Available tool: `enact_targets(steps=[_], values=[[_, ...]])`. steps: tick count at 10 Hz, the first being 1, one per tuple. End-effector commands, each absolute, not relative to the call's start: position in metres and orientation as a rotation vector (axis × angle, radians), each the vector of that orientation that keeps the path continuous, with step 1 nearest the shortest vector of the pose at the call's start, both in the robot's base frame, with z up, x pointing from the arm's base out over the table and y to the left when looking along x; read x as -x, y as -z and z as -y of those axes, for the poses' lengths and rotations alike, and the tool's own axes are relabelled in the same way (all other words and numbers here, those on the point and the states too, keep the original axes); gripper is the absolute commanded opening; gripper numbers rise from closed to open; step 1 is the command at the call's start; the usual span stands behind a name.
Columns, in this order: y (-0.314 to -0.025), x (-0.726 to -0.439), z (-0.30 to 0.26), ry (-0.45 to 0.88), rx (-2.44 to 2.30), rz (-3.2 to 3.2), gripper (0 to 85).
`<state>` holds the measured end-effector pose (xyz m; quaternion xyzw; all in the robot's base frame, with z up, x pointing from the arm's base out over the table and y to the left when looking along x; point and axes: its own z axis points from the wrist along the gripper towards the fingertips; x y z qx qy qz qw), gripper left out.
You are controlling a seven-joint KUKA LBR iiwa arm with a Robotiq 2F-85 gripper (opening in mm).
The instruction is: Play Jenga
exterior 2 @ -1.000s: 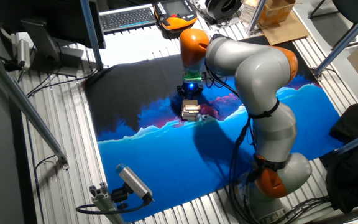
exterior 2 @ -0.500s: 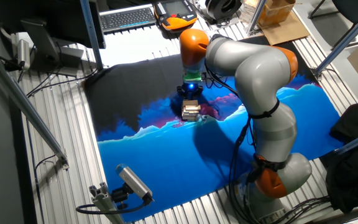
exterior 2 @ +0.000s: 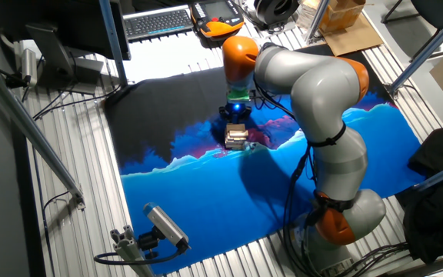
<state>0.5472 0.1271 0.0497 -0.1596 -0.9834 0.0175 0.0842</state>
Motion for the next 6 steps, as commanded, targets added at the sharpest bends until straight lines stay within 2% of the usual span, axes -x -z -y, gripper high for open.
enact_targets(steps=[1, 6], values=[[-0.0494, -0.5472, -0.1266, -0.052, 0.477, 2.934, 17.0], [-0.0493, -0.5478, -0.1256, -0.046, 0.493, 2.931, 17.0]])
